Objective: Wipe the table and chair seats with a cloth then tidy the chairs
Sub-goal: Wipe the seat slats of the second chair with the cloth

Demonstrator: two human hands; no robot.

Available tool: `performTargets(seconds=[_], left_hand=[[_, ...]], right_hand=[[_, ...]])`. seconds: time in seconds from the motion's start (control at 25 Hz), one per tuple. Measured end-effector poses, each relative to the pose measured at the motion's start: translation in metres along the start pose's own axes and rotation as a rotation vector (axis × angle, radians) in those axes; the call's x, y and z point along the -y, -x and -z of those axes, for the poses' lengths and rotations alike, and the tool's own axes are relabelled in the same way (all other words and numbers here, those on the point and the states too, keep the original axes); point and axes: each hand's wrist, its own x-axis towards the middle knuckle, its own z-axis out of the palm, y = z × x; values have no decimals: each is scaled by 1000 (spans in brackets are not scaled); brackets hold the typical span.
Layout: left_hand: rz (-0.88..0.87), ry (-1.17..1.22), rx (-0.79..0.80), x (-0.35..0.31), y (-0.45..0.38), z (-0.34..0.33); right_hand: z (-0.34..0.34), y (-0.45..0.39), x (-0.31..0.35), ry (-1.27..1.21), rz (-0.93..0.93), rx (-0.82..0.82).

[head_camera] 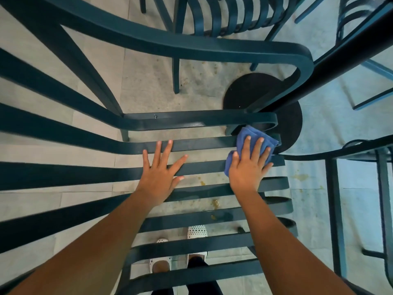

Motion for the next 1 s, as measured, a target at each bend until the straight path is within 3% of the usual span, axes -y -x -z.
performTargets(seconds=[0.12,0.24,0.36,0.52,0.68,0.76,0.84,0.96,1.0], left_hand=[[81,-34,6,18,24,7],[220,-187,160,31,27,21],[159,-289,271,39,19,32],[128,-268,262,39,15,31],[86,-308,285,38,13,33],[103,-304,307,37,12,34],[176,-249,285,36,14,37],[283,-202,181,34,17,44],[291,-206,170,33,19,45]], right_hand=[[-8,26,19,-74,151,21],[-9,52,44,-123,313,140],[-8,72,71,-66,461,296],[-19,93,114,-27,568,374],[-27,102,134,35,577,378],[-18,103,134,29,624,243],[-9,96,135,-66,550,83],[16,93,133,-233,347,286],[18,92,130,-169,343,356]])
